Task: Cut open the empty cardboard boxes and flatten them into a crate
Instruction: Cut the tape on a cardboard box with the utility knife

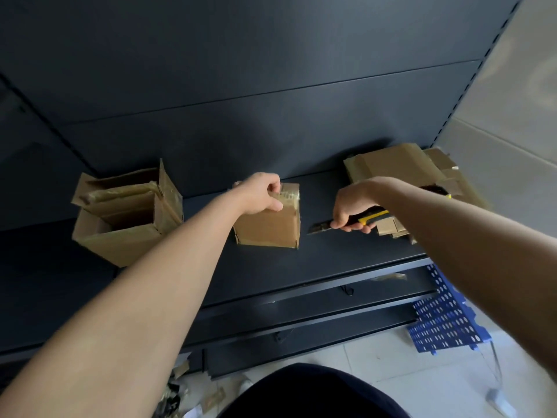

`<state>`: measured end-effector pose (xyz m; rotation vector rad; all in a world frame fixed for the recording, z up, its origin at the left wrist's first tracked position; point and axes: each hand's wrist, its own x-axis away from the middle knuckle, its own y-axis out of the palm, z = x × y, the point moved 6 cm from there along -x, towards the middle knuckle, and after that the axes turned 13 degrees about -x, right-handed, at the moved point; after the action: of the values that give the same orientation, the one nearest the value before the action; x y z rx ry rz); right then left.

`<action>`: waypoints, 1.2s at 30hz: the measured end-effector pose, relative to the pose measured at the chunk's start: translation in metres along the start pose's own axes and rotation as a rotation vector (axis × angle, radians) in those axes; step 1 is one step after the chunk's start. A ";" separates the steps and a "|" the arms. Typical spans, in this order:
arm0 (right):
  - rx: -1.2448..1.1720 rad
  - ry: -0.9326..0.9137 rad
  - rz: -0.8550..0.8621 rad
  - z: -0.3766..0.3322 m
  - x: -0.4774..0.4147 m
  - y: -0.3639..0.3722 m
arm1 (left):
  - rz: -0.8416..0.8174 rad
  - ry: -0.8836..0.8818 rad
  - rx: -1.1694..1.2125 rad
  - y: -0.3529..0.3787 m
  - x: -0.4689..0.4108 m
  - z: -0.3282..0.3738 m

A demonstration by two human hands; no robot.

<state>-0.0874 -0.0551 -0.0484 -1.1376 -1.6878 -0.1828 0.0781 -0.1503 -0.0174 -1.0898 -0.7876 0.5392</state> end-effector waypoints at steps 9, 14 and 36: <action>-0.198 -0.127 0.295 0.012 0.022 -0.025 | 0.084 0.037 -0.024 -0.015 -0.007 0.002; -0.109 -0.198 0.348 -0.014 0.025 -0.011 | -0.033 0.092 -0.181 -0.015 -0.010 0.005; 0.235 -0.068 0.340 -0.041 0.015 0.019 | -0.034 0.173 -0.327 -0.014 -0.005 0.001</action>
<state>-0.0461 -0.0606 -0.0260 -1.2404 -1.5012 0.2634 0.0741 -0.1586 -0.0055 -1.4017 -0.7561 0.2861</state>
